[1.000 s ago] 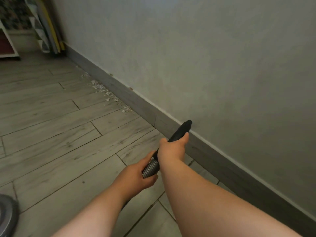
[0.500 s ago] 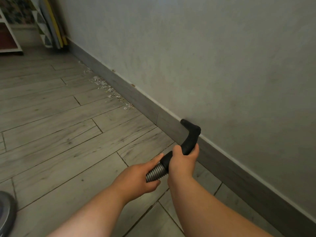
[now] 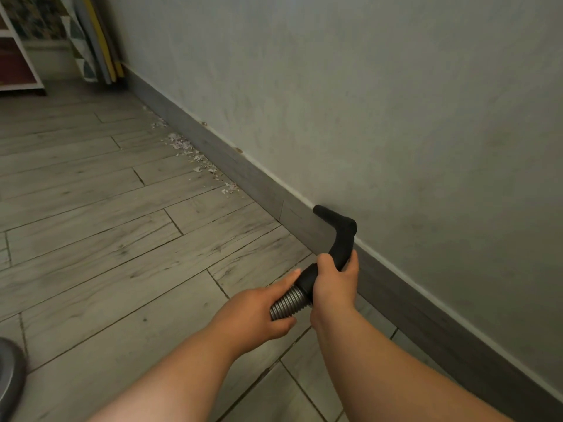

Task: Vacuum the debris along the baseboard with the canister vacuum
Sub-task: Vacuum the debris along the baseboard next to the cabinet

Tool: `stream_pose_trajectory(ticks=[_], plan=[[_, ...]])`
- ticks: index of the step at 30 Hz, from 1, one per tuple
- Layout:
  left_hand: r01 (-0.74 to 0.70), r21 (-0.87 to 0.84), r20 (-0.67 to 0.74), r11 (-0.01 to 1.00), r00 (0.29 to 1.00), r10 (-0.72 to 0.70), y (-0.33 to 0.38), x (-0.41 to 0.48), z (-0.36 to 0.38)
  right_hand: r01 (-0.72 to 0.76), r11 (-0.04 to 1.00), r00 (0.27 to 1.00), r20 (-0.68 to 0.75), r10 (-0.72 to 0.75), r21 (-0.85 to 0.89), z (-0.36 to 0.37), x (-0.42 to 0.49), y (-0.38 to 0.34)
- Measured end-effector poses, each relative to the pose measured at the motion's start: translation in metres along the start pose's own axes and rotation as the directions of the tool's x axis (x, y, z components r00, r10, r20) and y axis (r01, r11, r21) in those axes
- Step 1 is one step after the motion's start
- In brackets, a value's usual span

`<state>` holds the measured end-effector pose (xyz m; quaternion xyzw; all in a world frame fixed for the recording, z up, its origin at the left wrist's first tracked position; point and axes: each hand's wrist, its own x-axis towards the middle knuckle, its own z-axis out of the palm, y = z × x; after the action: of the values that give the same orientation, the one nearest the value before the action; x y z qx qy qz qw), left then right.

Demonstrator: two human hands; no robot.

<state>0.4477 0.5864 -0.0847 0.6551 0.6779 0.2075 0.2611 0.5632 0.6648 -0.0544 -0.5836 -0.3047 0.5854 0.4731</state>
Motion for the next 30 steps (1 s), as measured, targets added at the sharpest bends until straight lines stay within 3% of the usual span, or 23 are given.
stream_pose_trajectory(ticks=[18, 30], plan=[[0.12, -0.058, -0.045, 0.991, 0.991, -0.123, -0.034, 0.048, -0.04, -0.04, 0.981, 0.99, 0.124, 0.065, -0.191, 0.072, 0.044, -0.02], [0.212, -0.243, -0.107, 0.947, 0.964, -0.243, -0.064, 0.096, -0.069, 0.012, 0.941, 0.97, 0.233, 0.071, -0.338, 0.141, 0.089, -0.038]])
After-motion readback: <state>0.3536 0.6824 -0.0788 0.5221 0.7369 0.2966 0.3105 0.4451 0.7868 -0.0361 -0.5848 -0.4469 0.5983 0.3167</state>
